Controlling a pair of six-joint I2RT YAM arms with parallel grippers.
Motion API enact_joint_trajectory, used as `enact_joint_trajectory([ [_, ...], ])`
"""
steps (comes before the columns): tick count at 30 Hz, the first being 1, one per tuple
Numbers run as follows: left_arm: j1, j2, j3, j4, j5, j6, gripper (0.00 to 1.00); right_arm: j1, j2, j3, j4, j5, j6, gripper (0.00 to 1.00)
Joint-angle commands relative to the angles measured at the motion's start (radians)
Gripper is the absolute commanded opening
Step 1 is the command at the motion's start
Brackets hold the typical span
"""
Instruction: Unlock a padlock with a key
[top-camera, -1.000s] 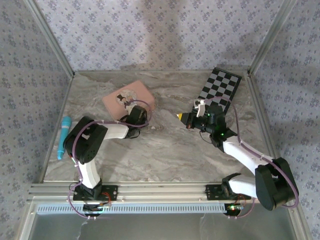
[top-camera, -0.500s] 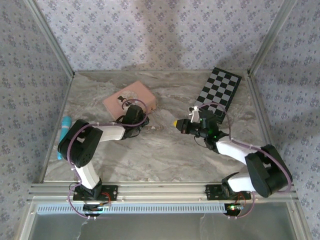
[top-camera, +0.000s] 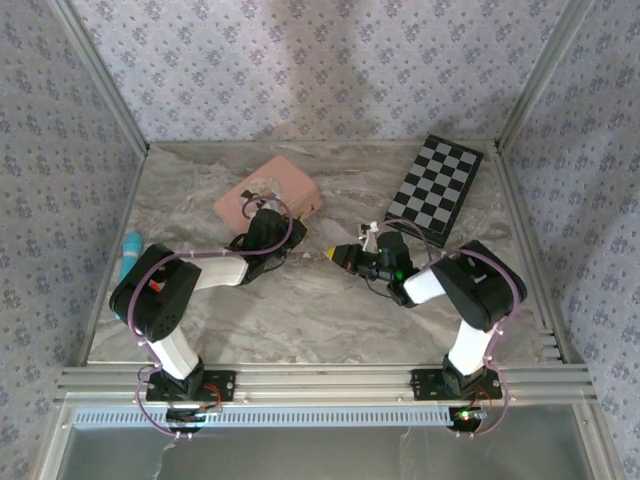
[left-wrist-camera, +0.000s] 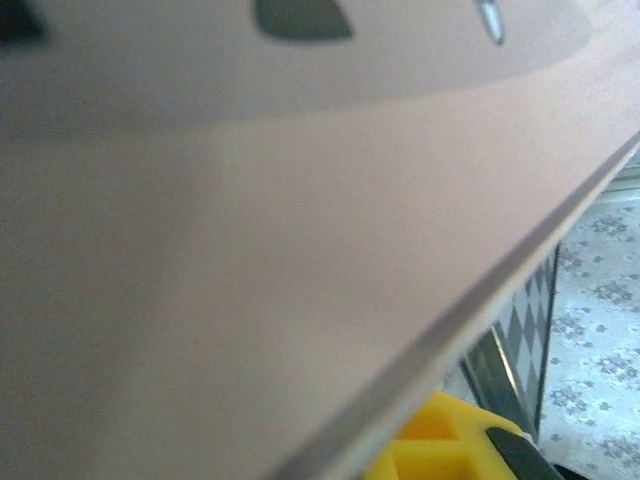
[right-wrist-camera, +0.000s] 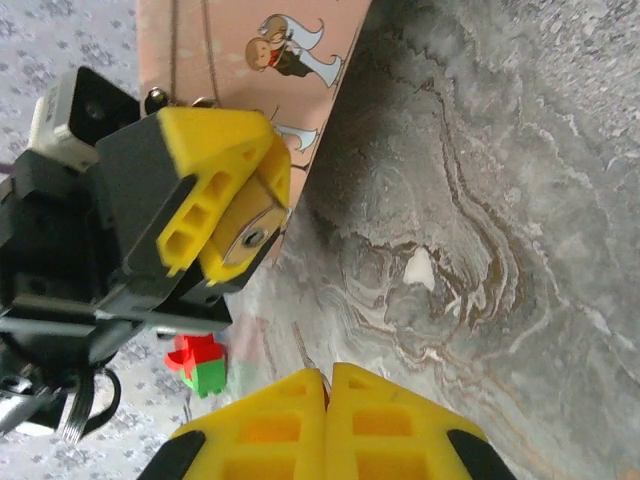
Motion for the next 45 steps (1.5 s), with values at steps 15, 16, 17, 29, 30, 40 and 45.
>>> enact_joint_trajectory([
  [15,-0.016,-0.029,0.010,0.217,0.079,-0.028,0.00,-0.008,0.142,0.064,0.323,-0.052,0.198,0.00],
  [16,-0.016,-0.029,0.010,0.220,0.076,-0.026,0.00,-0.008,0.142,0.059,0.321,-0.052,0.200,0.00],
  [17,-0.016,-0.029,0.009,0.220,0.074,-0.024,0.00,-0.008,0.141,0.055,0.322,-0.053,0.201,0.00],
  [29,-0.016,-0.034,0.005,0.224,0.063,-0.018,0.00,-0.009,0.097,-0.001,0.321,-0.019,0.198,0.00],
  [30,-0.017,-0.033,0.006,0.225,0.064,-0.016,0.00,-0.009,0.100,0.000,0.323,-0.021,0.199,0.00],
  [40,-0.029,-0.033,0.005,0.231,0.067,-0.016,0.00,-0.004,0.107,0.043,0.323,-0.027,0.195,0.00],
  [45,-0.035,-0.039,0.002,0.229,0.068,-0.010,0.00,-0.003,0.113,0.059,0.323,-0.029,0.195,0.00],
])
